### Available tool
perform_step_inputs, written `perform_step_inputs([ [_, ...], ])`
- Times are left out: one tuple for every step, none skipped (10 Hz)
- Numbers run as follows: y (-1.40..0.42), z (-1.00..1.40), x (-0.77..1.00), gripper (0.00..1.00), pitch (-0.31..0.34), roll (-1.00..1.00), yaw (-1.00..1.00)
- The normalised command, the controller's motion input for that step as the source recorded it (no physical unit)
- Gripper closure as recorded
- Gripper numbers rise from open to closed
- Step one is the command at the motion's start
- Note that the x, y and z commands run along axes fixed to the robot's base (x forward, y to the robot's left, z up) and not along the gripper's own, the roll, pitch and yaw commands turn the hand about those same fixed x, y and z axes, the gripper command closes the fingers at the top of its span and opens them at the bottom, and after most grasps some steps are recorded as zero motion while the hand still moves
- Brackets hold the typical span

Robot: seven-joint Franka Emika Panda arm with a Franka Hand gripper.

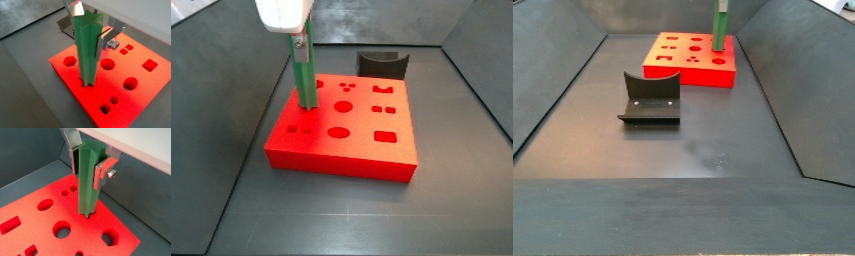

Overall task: Pick up the star object. Move up. Move to above the board. Insert the star object.
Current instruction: Insert the star object.

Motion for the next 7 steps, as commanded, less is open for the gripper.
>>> perform_step_inputs([
  [-0.08, -0.08, -0.21, 1.00, -0.014, 0.00, -0.30],
  [-0.05, -0.08, -0.22, 1.00, -0.016, 0.00, -0.32],
  [-0.03, -0.07, -0.21, 1.00, -0.019, 0.00, -0.32],
  [-0.01, -0.06, -0.17, 1.00, -0.014, 0.00, -0.30],
  [0.14, -0.10, 0.00, 1.00, 0.003, -0.03, -0.13],
  [0.38, -0.09, 0.35, 1.00, 0.074, -0.08, -0.11],
  [0.38, -0.04, 0.42, 1.00, 0.106, -0.10, -0.15],
])
